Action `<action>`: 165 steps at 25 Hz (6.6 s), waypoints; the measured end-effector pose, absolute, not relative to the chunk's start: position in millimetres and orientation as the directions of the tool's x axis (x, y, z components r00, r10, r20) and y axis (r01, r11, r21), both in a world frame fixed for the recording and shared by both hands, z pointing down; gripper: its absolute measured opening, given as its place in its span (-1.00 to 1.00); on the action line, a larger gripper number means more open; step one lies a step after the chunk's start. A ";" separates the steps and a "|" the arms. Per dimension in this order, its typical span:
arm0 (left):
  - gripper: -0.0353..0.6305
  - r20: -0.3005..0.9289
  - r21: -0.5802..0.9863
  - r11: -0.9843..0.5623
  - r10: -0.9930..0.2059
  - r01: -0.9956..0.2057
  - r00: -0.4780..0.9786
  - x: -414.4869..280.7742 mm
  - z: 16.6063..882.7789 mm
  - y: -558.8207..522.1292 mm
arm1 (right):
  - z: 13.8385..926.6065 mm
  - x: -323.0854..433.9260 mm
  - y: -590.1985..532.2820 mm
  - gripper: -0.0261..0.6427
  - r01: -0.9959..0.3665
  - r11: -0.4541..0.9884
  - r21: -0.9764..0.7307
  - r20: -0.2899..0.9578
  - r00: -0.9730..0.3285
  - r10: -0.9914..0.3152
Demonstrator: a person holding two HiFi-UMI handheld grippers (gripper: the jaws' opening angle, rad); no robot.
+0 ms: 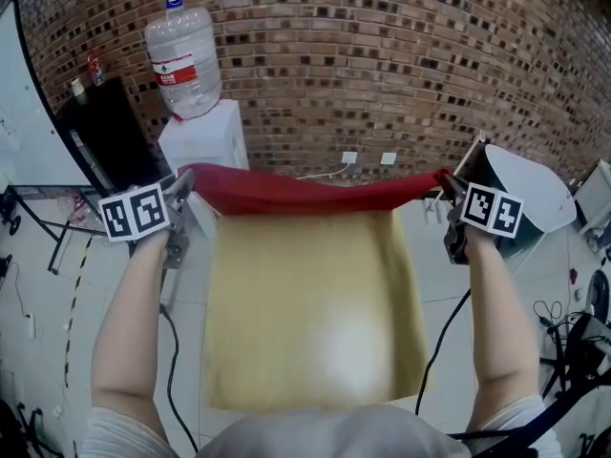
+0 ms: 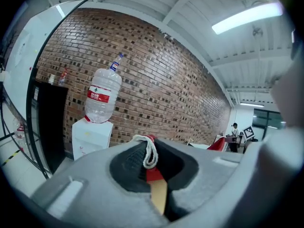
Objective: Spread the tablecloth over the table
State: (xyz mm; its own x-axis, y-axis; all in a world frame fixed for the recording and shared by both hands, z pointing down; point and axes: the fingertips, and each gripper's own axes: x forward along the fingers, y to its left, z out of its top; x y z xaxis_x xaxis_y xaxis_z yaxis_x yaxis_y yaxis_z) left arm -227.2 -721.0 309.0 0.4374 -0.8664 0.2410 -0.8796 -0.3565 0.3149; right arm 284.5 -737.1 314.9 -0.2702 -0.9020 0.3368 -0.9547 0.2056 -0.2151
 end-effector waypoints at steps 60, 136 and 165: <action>-0.84 0.677 0.419 -0.061 -0.644 -0.906 0.357 -204.7 640.3 -275.5 | 634.1 335.5 -292.1 -0.89 -0.969 0.062 -0.238 0.755 -0.225 -0.615; -0.89 0.241 0.438 -0.697 -0.517 -0.567 0.821 83.7 381.4 475.7 | 392.8 159.7 474.8 -0.92 -0.562 0.692 -0.453 0.363 -0.825 -0.432; -0.89 0.300 0.377 -0.704 -0.521 -0.601 0.799 118.4 390.2 538.4 | 398.0 202.8 535.2 -0.92 -0.596 0.675 -0.435 0.350 -0.803 -0.483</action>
